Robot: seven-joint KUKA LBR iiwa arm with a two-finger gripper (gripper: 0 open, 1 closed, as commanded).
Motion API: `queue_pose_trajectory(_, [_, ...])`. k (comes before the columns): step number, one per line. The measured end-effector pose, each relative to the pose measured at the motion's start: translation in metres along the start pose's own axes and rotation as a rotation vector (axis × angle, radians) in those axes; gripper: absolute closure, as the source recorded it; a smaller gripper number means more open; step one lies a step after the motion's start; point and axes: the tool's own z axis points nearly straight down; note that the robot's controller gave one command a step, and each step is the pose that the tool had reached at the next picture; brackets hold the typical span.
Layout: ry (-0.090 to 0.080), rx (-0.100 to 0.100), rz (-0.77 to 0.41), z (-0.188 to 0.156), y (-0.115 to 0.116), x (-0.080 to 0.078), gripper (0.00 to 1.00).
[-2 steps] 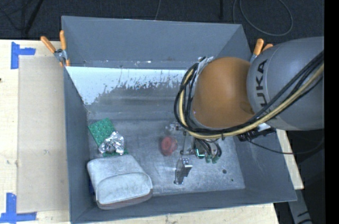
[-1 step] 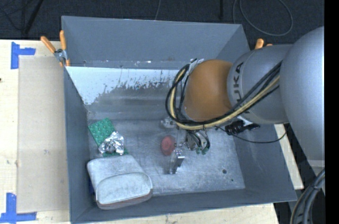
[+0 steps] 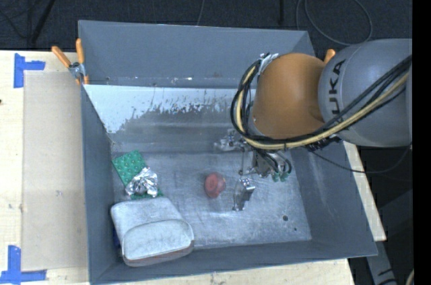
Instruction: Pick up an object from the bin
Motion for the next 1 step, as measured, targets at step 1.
queue_pose_trajectory(1, [0.004,-0.002,-0.064,0.0679,0.0093,-0.0211,0.0])
